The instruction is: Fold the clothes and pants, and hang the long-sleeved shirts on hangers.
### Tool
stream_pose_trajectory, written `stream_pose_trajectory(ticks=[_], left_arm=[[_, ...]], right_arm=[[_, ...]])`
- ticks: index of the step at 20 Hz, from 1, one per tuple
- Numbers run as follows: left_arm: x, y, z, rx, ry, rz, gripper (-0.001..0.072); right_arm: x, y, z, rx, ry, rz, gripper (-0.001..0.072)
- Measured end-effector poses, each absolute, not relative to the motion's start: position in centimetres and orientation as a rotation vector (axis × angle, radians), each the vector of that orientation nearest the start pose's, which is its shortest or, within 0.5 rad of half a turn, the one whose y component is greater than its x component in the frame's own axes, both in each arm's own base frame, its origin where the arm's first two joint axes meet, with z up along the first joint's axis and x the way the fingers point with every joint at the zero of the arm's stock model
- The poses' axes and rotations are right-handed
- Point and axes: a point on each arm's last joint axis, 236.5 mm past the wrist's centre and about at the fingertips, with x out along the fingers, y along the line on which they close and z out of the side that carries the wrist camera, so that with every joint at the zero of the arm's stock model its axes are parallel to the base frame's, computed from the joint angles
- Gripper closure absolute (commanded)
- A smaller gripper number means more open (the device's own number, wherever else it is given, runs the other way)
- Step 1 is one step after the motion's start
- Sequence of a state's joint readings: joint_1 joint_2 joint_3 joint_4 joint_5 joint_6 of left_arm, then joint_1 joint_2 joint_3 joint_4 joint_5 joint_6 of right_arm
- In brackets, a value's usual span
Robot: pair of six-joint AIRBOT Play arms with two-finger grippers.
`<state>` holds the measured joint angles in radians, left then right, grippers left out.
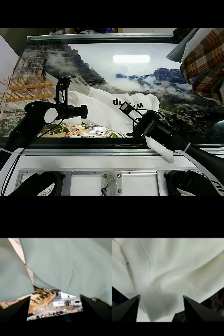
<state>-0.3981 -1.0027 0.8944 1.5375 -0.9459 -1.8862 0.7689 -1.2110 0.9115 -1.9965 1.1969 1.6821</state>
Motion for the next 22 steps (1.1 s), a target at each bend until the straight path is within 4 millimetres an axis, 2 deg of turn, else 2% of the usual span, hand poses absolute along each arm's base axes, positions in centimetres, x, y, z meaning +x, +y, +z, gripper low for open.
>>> stream_pose_trajectory(ticks=[16,22], left_arm=[[32.4,-14.3,2.7,-0.105,1.1,-0.198,0.0029],[32.4,-14.3,2.8,-0.105,1.097,-0.199,0.0029]], right_arm=[[28.1,12.3,-4.3,-0.992,1.307,0.267,0.0123],[27.1,11.6,-3.5,-0.989,1.34,0.243,0.0115]])
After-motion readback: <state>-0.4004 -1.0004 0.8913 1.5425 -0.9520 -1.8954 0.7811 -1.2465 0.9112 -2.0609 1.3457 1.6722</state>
